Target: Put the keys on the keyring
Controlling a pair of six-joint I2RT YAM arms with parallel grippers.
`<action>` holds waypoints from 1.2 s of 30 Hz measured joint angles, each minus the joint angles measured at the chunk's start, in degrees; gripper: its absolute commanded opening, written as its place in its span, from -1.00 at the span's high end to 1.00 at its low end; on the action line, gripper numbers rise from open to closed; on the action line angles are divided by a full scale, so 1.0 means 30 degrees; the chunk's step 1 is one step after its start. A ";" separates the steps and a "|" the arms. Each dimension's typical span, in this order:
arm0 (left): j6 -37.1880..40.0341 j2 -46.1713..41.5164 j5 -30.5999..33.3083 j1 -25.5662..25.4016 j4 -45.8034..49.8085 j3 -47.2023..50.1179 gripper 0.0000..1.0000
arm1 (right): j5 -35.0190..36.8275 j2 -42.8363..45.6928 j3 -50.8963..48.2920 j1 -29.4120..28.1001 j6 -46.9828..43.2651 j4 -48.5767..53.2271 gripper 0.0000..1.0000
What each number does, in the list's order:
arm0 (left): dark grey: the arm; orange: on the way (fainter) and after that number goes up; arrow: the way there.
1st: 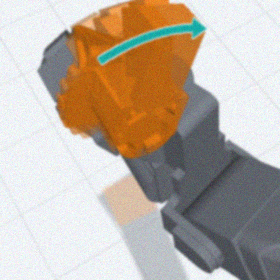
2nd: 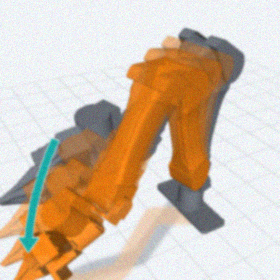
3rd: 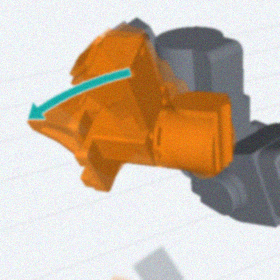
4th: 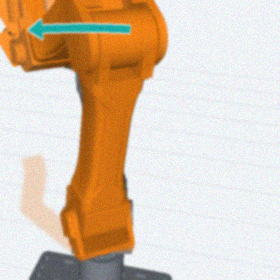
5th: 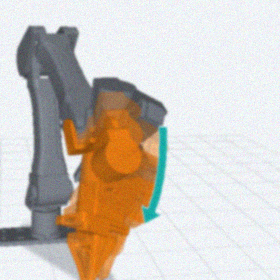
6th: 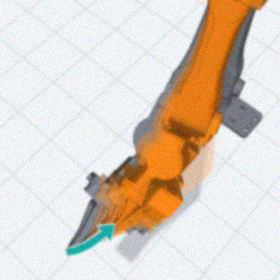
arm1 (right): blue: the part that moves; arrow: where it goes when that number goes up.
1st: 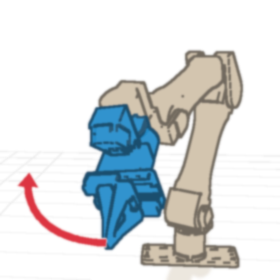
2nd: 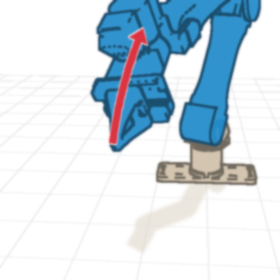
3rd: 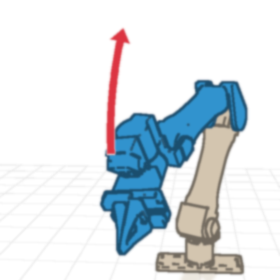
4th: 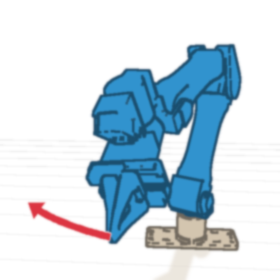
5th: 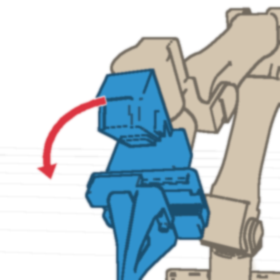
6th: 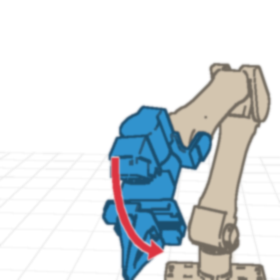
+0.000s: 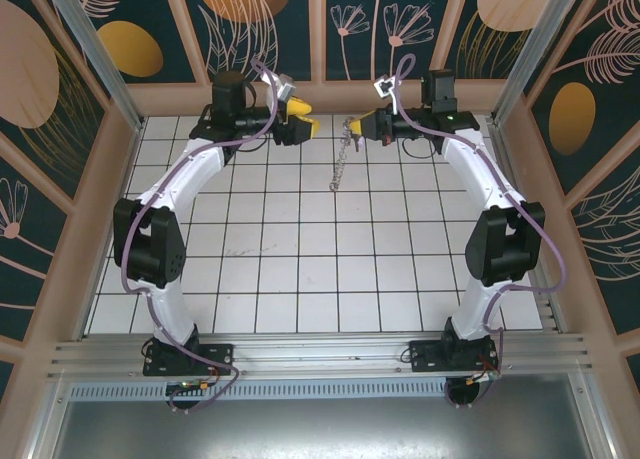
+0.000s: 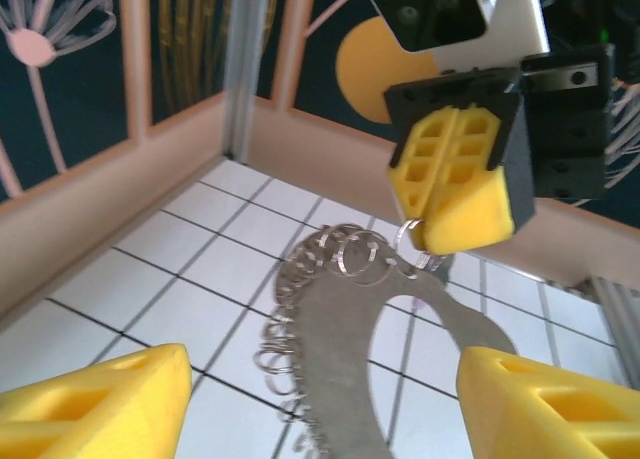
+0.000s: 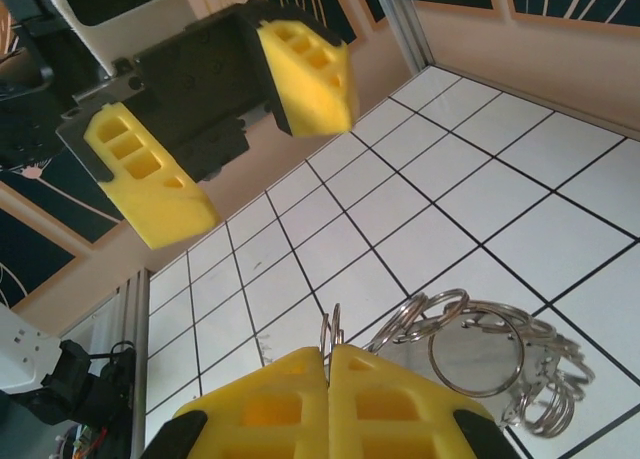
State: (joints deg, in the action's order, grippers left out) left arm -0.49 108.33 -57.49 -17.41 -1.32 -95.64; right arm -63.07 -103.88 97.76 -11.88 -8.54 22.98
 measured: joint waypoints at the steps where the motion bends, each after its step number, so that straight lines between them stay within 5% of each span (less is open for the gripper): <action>1: -0.0095 0.0138 -0.0444 0.0000 0.0022 -0.0109 -0.29 | -0.0007 0.0029 0.0000 -0.0058 -0.0051 0.0000 1.00; 9: -0.0860 0.0765 -0.3053 -0.0270 0.0015 -0.0801 0.00 | -0.0015 0.0321 0.0073 -0.0692 -0.0561 0.0211 1.00; 23: -0.0852 0.0772 -0.4481 -0.0969 0.0036 -0.0801 0.62 | -0.0379 0.0321 0.0430 -0.1362 -0.1202 0.0495 1.00; 36: -0.0714 0.0874 -0.5552 -0.0969 0.0058 -0.0801 0.75 | -0.0444 0.0328 0.0430 -0.1712 -0.1494 0.0503 1.00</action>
State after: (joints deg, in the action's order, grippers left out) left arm -2.63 110.96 -74.15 -20.32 -1.15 -98.04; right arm -64.40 -102.89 99.04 -17.02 -13.02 24.49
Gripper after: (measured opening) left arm 0.137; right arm 0.049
